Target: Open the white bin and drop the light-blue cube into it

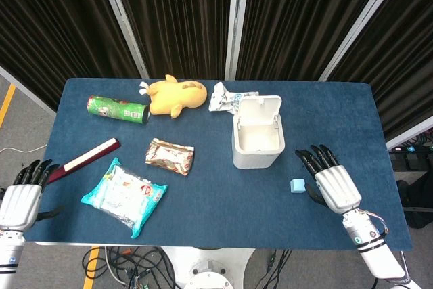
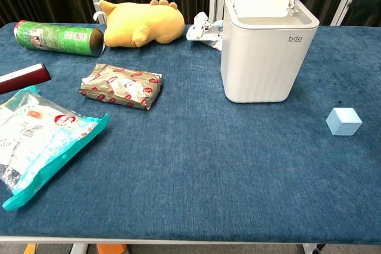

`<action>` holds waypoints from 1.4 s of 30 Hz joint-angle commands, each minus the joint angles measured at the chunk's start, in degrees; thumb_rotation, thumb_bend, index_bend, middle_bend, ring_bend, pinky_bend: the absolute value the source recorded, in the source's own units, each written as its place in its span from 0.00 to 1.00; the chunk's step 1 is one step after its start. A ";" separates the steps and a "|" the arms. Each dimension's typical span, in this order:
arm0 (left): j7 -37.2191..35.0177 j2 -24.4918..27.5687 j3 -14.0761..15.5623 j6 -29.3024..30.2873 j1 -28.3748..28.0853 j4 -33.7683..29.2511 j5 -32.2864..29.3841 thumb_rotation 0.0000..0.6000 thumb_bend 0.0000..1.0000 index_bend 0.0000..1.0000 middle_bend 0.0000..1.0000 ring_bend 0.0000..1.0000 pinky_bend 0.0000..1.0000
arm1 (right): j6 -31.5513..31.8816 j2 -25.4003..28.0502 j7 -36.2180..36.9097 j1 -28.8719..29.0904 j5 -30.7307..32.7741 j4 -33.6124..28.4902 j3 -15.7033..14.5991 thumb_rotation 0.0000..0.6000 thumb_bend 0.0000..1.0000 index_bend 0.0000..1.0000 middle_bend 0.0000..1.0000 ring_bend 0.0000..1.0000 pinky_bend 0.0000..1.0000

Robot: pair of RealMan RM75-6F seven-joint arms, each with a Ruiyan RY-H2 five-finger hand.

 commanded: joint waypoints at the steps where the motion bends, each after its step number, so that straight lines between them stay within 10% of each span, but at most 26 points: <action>1: -0.35 -0.24 0.07 -0.06 0.11 0.43 -0.16 1.00 0.00 0.14 0.09 0.03 0.14 | -3.25 -2.58 -0.17 -0.57 2.61 3.48 -1.61 1.00 0.31 0.00 0.15 0.00 0.00; 23: -4.07 -0.72 -0.08 0.54 0.73 3.01 -0.32 1.00 0.00 0.14 0.09 0.03 0.14 | -8.68 -11.98 -1.87 0.37 7.08 13.89 -0.64 1.00 0.25 0.01 0.23 0.05 0.00; 42: -5.78 -1.38 0.09 0.60 1.11 4.48 -0.20 1.00 0.00 0.14 0.09 0.03 0.14 | -8.14 -15.46 -2.43 0.69 6.67 17.11 -0.13 1.00 0.27 0.28 0.38 0.18 0.11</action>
